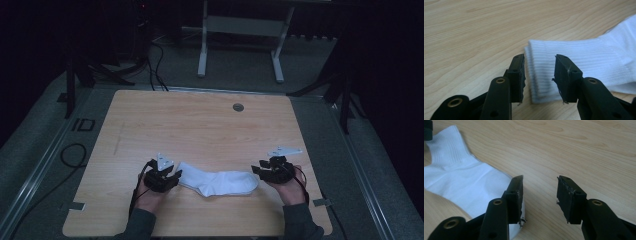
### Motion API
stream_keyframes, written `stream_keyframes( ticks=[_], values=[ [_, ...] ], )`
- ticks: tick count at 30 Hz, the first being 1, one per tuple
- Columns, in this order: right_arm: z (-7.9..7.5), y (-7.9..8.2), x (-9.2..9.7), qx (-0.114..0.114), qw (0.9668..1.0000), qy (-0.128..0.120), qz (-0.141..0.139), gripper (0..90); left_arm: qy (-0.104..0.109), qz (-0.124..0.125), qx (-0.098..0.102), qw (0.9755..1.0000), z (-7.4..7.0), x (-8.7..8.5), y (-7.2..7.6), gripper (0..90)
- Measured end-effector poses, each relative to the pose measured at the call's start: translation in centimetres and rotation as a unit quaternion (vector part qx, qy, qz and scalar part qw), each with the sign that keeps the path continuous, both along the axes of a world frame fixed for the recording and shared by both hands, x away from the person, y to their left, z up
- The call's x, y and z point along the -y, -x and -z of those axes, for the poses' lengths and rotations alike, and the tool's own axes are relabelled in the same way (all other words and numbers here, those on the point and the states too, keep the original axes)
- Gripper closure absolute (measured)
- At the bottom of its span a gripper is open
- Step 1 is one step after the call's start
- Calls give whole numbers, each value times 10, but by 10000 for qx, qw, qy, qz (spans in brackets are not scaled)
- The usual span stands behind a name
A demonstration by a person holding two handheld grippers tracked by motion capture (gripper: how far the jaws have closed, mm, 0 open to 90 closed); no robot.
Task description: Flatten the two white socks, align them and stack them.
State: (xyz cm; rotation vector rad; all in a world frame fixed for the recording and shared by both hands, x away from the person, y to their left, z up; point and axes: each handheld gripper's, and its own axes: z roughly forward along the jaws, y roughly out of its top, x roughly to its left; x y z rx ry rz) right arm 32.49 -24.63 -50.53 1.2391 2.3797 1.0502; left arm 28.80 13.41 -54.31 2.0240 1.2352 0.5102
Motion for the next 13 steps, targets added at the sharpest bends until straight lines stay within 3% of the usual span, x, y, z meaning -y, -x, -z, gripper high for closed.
stream_keyframes(
  ticks=[13],
  values=[
    [7,-3,13,-64,9998,-73,180,555,63,-287,4,9996,-3,-17,-6,589]
  ],
)
